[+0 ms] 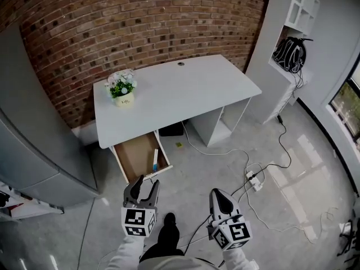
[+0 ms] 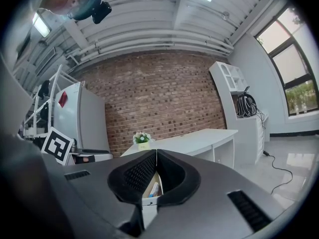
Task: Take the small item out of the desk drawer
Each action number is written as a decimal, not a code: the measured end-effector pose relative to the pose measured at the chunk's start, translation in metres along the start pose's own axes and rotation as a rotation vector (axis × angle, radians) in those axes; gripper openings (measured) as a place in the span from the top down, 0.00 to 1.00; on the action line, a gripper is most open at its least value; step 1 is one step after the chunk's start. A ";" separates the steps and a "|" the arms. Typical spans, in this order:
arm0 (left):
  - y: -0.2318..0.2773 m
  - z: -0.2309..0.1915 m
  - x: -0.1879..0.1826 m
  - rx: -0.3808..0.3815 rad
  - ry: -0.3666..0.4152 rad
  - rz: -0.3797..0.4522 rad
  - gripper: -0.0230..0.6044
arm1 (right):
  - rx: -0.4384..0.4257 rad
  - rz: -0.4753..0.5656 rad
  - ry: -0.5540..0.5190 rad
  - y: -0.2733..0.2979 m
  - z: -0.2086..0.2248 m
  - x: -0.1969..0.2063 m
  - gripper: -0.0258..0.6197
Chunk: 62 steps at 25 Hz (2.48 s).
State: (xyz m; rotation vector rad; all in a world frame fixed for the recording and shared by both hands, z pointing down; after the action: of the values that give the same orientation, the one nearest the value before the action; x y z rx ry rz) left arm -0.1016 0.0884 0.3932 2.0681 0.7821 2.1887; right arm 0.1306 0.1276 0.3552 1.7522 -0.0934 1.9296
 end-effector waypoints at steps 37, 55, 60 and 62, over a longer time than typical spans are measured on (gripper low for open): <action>0.211 -0.103 0.035 -0.034 -0.055 -0.220 0.55 | -0.012 -0.057 -0.016 0.216 0.064 -0.048 0.92; 0.328 -0.116 0.150 -0.065 -0.090 -0.528 0.55 | -0.091 -0.221 0.011 0.307 0.100 0.015 0.92; 0.349 -0.121 0.185 -0.069 -0.111 -0.611 0.55 | -0.127 -0.271 0.032 0.323 0.100 0.040 0.92; 0.358 -0.122 0.196 -0.069 -0.108 -0.637 0.55 | -0.139 -0.285 0.037 0.329 0.100 0.047 0.92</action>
State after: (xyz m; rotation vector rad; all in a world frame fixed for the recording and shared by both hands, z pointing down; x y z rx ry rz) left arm -0.1279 -0.1950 0.7097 1.5835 1.1359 1.7114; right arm 0.0816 -0.1787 0.5120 1.5468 0.0334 1.7064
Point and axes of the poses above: the fingertips, and each gripper's own axes: y forward along the fingers, z to its right, x out of its underside, the point moved 3 cm from there along -y, backward along the fingers, and after that the axes turned 10 degrees about -z, right-handed, at the moved point
